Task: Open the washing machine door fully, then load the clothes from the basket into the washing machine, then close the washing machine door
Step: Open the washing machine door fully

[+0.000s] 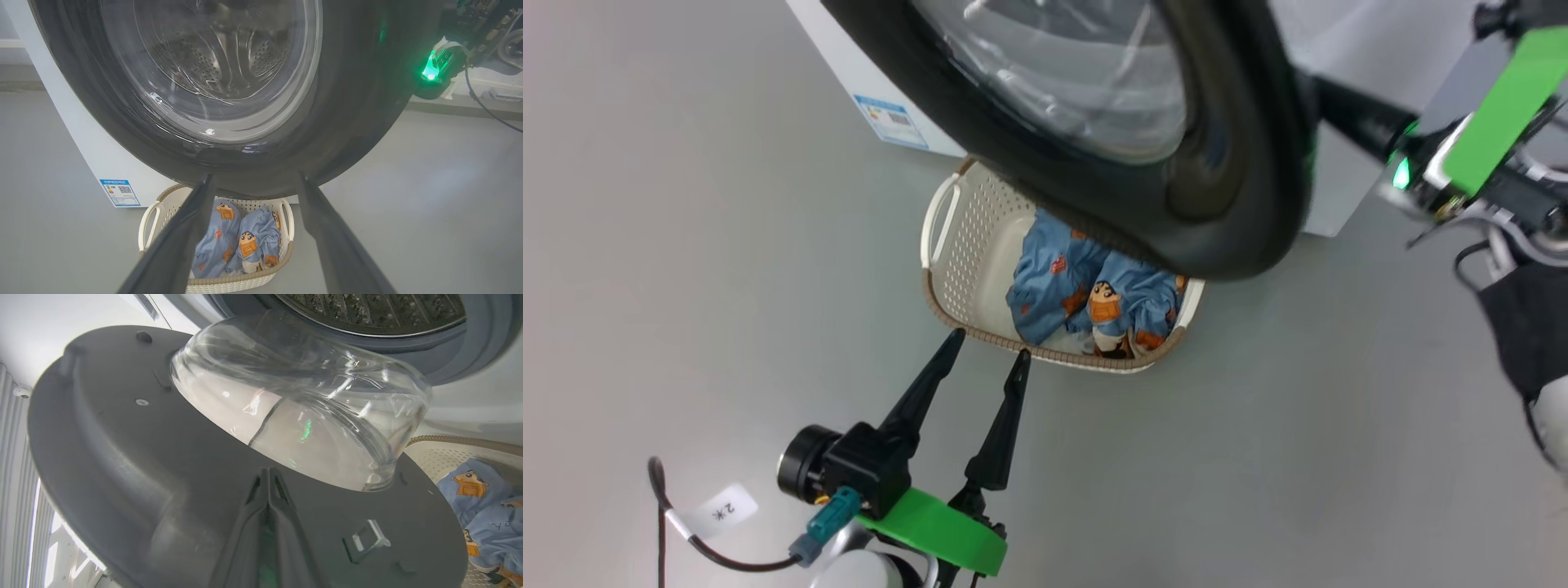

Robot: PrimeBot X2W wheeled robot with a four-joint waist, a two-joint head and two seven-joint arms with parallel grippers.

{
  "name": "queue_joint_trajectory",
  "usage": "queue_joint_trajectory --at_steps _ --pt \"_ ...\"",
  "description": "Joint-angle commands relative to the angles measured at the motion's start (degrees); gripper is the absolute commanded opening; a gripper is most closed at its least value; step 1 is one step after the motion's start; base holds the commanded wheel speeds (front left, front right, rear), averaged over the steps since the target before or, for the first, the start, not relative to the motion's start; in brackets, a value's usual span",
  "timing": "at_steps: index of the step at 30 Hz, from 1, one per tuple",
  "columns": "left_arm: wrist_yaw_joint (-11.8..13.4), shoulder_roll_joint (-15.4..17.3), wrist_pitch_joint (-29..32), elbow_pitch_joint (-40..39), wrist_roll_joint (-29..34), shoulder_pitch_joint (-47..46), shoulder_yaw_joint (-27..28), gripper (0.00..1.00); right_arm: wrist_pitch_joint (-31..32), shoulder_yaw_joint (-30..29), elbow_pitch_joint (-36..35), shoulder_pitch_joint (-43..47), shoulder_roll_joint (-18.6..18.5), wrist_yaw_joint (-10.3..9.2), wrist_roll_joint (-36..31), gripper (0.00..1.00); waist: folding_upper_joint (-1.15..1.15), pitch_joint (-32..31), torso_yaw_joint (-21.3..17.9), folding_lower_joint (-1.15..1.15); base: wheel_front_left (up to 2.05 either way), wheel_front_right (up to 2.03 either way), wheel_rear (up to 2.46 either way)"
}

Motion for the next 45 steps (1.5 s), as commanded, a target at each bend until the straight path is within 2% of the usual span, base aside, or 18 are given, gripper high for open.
queue_joint_trajectory --at_steps 1,17,30,37,41,42,43,44,45 --pt "-0.39 0.69 -0.37 -0.92 0.55 0.72 2.46 1.0 0.61 1.11 -2.74 2.39 1.29 0.18 -0.3 0.0 0.0 -2.32 -0.98 0.01 0.0 0.0 0.0" --pt "-2.65 0.68 -0.37 -0.28 2.22 5.49 6.18 1.0 2.58 4.67 -9.37 13.48 6.13 0.18 -1.1 0.0 0.0 -9.12 -0.01 0.01 0.0 0.0 0.0" --pt "-2.97 0.68 -0.37 -0.7 2.02 6.51 7.61 1.0 1.74 8.28 -10.1 15.86 10.97 0.18 -2.55 0.0 0.0 -10.73 2.64 0.01 0.0 0.0 0.0" --pt "-3.0 0.68 -0.37 -0.67 2.11 6.4 8.29 1.0 1.35 8.79 -9.81 15.94 11.68 0.18 -2.7 0.0 0.0 -10.99 2.55 0.01 0.0 0.0 0.0" --pt "-3.04 0.68 -0.37 -0.52 2.38 6.59 9.41 1.0 -1.73 8.13 -9.26 16.68 11.37 0.18 -3.97 0.0 0.0 -11.72 0.93 0.0 0.0 0.0 0.0" --pt "-3.16 0.68 -0.37 -0.43 2.39 6.62 9.69 1.0 -2.66 7.93 -9.18 17.02 11.17 0.18 -4.29 0.15 0.0 -11.91 0.52 0.0 0.0 0.0 0.0" --pt "-3.33 0.68 -0.37 -0.31 2.39 6.66 9.99 1.0 -3.55 7.81 -9.18 17.47 10.86 0.18 -4.64 0.36 0.0 -12.1 0.08 0.0 0.0 0.0 0.0" --pt "-3.51 0.68 -0.37 -0.1 2.45 6.7 10.31 1.0 -4.49 7.7 -9.26 17.98 10.48 0.18 -5.0 0.49 0.0 -12.26 -0.38 0.0 0.0 0.0 0.0" --pt "-3.72 0.68 -0.37 0.18 2.55 6.73 10.64 1.0 -5.49 7.63 -9.39 18.6 10.0 0.18 -5.41 0.84 0.0 -12.44 -0.82 0.0 0.0 0.0 0.0"
